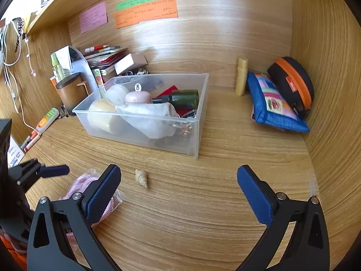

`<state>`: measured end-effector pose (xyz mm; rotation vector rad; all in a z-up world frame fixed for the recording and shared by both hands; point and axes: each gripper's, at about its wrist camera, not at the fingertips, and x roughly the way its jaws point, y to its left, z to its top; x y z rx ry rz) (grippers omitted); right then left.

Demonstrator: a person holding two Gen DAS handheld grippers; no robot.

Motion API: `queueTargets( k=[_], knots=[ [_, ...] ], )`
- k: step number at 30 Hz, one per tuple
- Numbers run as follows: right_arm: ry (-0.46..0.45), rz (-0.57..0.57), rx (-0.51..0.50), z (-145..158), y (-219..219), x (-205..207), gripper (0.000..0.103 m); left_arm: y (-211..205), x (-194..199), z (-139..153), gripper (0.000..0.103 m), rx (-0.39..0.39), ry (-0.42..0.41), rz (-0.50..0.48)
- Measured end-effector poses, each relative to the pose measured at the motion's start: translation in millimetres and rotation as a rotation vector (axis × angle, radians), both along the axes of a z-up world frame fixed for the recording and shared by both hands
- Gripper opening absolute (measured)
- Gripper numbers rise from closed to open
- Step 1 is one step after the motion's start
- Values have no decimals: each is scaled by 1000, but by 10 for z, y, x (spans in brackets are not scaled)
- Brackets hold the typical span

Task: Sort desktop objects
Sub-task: 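Withdraw both tools and move the left tool to the bagged pink rope, then grasp the bagged pink rope with the left tool while the right tool grasps the seashell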

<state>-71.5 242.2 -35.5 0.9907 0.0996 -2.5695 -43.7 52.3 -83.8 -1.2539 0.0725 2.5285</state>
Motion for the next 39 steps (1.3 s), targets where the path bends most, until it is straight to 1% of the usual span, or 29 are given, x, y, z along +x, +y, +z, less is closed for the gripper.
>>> queueTargets(
  k=[5, 6, 10, 13, 16, 18, 19, 20, 21, 22, 23, 24, 26, 28, 30, 32, 33, 35, 39],
  knots=[
    [-31, -3, 6, -100, -19, -55, 102, 57, -12, -179, 99, -40, -49, 9],
    [-43, -9, 19, -138, -36, -81, 102, 69, 9, -184, 100, -64, -24, 18],
    [-61, 8, 41, -233, -94, -134, 102, 72, 52, -224, 101, -91, 0, 34],
    [-54, 37, 62, -274, -171, -131, 102, 1, 78, -234, 101, -84, 25, 52],
    [-55, 81, 92, -306, -269, -140, 100, -125, 86, -241, 101, -79, 46, 82],
    [-63, 113, 107, -333, -341, -157, 93, -215, 75, -246, 101, -78, 49, 106],
    [-66, 127, 118, -350, -380, -170, 89, -237, 63, -250, 99, -77, 50, 117],
    [-73, 142, 126, -369, -416, -182, 81, -275, 55, -244, 98, -73, 52, 128],
    [-80, 155, 135, -390, -450, -195, 77, -292, 43, -238, 95, -75, 54, 134],
    [-89, 171, 145, -413, -485, -206, 70, -325, 32, -228, 89, -75, 56, 144],
    [-94, 182, 153, -435, -508, -211, 65, -360, 14, -217, 86, -72, 58, 156],
    [-100, 197, 162, -465, -545, -226, 64, -388, -5, -207, 82, -67, 59, 163],
    [-104, 213, 178, -498, -587, -236, 54, -443, -57, -185, 78, -48, 58, 180],
    [-106, 230, 196, -530, -626, -240, 48, -492, -111, -168, 76, -17, 54, 196],
    [-108, 241, 208, -551, -648, -241, 44, -522, -136, -156, 74, 2, 53, 205],
    [-103, 254, 213, -554, -661, -233, 37, -556, -166, -144, 73, 18, 51, 224],
    [-101, 261, 217, -555, -667, -230, 35, -572, -176, -138, 71, 28, 50, 235],
    [-96, 278, 225, -557, -691, -222, 28, -622, -208, -124, 70, 54, 44, 251],
    [-87, 308, 236, -566, -745, -200, 22, -702, -247, -109, 68, 103, 33, 261]
  ],
)
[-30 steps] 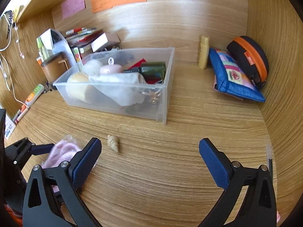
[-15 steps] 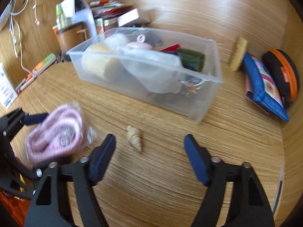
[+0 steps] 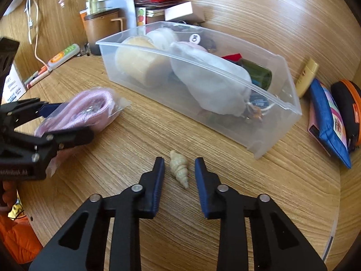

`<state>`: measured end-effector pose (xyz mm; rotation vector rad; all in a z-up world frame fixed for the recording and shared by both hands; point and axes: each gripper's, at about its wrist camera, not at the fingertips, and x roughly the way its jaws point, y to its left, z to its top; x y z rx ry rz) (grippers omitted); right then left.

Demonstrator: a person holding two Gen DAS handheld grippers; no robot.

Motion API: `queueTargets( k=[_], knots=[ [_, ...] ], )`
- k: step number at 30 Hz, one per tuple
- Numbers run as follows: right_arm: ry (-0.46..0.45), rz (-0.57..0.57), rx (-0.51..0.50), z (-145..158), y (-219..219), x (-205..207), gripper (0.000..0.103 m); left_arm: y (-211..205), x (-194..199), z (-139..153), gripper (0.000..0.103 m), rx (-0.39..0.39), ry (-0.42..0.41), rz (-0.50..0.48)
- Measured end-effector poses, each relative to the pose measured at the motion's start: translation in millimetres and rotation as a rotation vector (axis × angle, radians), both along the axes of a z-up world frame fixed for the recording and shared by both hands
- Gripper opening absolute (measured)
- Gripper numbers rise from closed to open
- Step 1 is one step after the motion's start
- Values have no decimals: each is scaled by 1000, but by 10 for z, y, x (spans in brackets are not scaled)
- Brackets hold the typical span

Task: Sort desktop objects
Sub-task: 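Grasp the bagged pink rope with the left tool while the right tool grasps the seashell, then carry the rope bag and seashell over the clear bin and open both tools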

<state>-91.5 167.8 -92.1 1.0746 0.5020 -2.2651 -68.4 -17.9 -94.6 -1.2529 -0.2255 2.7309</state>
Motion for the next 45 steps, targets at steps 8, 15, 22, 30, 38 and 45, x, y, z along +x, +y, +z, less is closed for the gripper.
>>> queueTargets(
  k=[8, 15, 22, 30, 38, 45],
  knots=[
    [4, -1, -4, 19, -37, 4, 15, -99, 63, 77, 66, 13, 19, 46],
    [27, -14, -17, 94, 1, 41, 15, -156, 130, 224, 66, 10, 65, 67],
    [99, -13, -39, 335, 44, 126, 15, -196, 173, 388, 65, 17, 118, 74],
    [167, -34, -55, 592, 127, 121, 15, -210, 142, 582, 65, -27, 184, 71],
    [229, -54, -81, 847, 178, 48, 15, -280, -19, 776, 65, -2, 223, 46],
    [242, -73, -112, 958, 183, -110, 15, -177, -230, 895, 65, -7, 237, -11]
  ],
)
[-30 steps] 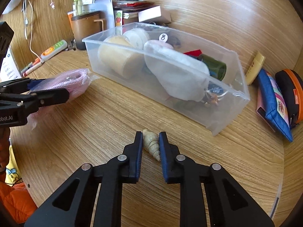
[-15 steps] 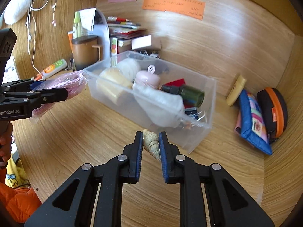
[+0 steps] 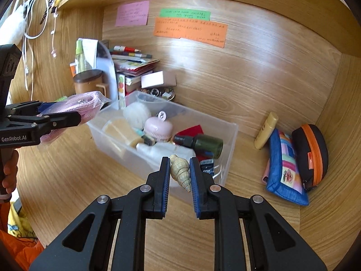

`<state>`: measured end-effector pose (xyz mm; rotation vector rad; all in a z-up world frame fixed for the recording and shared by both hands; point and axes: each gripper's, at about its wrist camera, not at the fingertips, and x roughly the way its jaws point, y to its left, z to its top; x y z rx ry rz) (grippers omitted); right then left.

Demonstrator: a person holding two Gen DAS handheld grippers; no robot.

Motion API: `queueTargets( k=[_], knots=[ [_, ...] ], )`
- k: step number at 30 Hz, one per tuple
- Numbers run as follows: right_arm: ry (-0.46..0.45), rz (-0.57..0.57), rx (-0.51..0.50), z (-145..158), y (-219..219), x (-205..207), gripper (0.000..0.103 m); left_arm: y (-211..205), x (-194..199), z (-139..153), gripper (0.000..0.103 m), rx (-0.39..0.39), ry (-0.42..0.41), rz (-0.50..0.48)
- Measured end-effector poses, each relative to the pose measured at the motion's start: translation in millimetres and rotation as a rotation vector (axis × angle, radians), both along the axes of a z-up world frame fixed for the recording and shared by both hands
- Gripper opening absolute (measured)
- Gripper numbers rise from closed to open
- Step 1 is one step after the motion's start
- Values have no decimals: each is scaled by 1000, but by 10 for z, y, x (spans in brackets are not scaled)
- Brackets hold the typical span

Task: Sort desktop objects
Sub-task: 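Carry the rope bag and seashell over the clear bin and open both tools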

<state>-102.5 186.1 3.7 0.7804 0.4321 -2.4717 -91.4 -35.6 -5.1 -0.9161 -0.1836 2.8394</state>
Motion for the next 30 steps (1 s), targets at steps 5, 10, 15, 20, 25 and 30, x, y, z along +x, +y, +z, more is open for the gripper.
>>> queueTargets(
  k=[5, 10, 15, 20, 25, 30],
  knots=[
    [-4, -12, 11, -8, -20, -172, 15, 91, -189, 16, 65, -3, -20, -40],
    [-21, -26, -1, -31, -19, -364, 15, 201, -351, 63, 65, -22, -21, -76],
    [-47, -28, 7, -104, -55, -554, 15, 336, -546, 73, 65, -49, -28, -104],
    [-87, -31, 1, -226, -84, -775, 15, 477, -778, -15, 65, -66, -66, -135],
    [-112, -44, 5, -327, -125, -947, 15, 613, -976, -116, 65, -94, -87, -151],
    [-108, -46, 25, -387, -158, -970, 15, 663, -1110, -220, 65, -103, -110, -157]
  ],
)
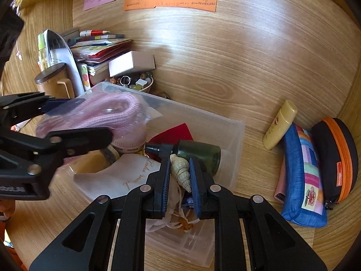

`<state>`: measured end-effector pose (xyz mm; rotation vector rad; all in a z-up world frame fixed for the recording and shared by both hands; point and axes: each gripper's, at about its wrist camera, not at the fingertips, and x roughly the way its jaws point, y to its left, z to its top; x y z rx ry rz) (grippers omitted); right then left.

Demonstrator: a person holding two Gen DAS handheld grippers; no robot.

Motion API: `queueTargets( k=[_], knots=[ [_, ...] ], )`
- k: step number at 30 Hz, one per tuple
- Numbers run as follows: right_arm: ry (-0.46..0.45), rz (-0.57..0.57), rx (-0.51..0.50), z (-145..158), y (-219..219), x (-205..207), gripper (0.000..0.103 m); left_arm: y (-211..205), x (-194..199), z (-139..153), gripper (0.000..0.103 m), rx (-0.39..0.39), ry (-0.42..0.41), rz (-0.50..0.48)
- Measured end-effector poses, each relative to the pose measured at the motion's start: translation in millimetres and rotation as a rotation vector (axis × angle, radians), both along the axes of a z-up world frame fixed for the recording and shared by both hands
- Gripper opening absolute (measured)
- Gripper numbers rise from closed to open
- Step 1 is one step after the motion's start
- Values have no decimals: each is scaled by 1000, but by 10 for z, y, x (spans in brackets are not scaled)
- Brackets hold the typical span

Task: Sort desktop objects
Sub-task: 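Carry the rope bag and seashell over the clear bin and open both tools, then withdraw both open tools from the bin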

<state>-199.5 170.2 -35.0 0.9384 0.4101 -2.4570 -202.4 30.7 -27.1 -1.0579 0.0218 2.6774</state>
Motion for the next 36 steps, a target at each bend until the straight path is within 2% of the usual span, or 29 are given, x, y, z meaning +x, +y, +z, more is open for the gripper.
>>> queueTargets(
  k=[12, 16, 18, 22, 25, 30, 32, 36],
  knots=[
    [18, 2, 33, -71, -68, -29, 17, 54, -128, -127, 66, -35, -30, -7],
    [25, -13, 26, -51, -49, -38, 39, 35, -106, -103, 66, -39, -23, -4],
    [41, -19, 18, -19, -39, -31, 45, 17, -98, -78, 66, -28, -23, -4],
    [60, -45, 1, 47, 15, -23, 65, 0, -46, 1, 68, -26, -10, -7],
    [70, -60, -19, 104, 68, -23, 68, -6, 20, 83, 76, -33, 20, 2],
    [111, -77, -61, 221, 165, 25, 70, -3, 119, 198, 82, -70, 66, 15],
    [124, -83, -69, 259, 193, 47, 80, -6, 164, 244, 86, -80, 86, 22],
    [153, -95, -77, 357, 239, 120, 83, -39, 277, 341, 96, -102, 132, 54]
  ],
)
